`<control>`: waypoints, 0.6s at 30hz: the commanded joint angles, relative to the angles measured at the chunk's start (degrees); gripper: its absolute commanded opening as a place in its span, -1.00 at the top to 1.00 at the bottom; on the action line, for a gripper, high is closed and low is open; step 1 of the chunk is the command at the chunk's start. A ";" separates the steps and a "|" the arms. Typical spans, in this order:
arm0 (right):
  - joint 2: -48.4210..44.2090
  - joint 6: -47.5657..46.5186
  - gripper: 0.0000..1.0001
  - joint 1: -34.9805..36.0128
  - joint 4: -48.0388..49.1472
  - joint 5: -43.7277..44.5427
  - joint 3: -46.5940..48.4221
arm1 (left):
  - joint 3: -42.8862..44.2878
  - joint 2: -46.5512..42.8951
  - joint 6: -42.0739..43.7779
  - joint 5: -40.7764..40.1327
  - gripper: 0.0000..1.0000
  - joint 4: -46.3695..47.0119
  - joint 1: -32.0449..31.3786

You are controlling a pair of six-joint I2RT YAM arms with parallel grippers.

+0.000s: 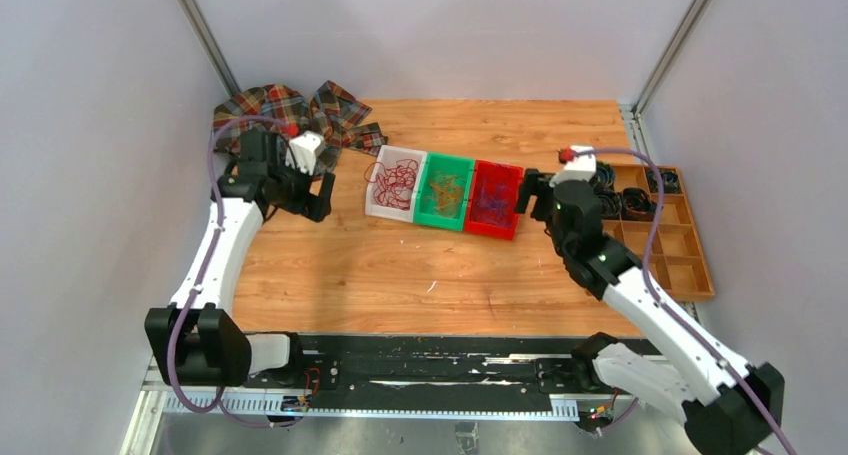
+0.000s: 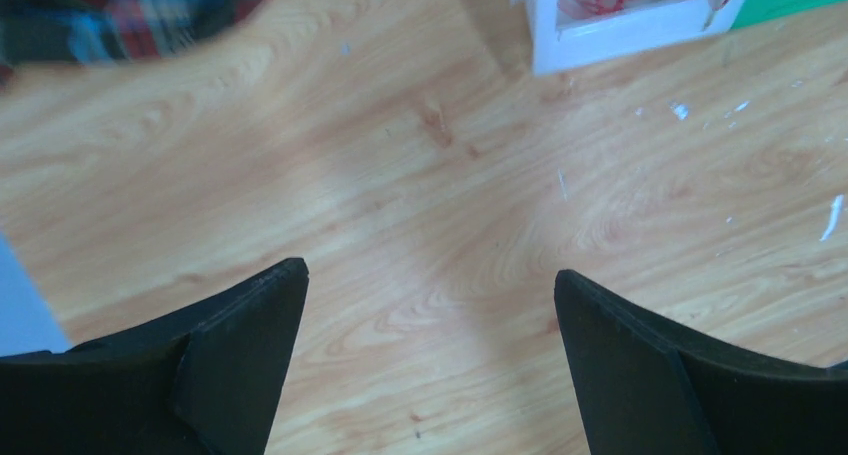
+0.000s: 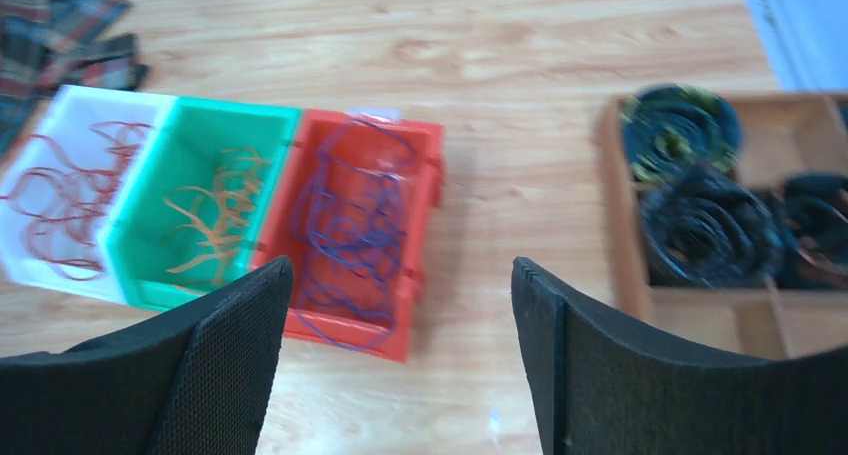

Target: Untangle the cables

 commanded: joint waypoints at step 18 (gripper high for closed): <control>-9.06 1.45 -0.77 -20.50 9.91 26.27 -26.49 | -59.22 -12.72 -11.90 -1.52 -0.96 91.03 0.32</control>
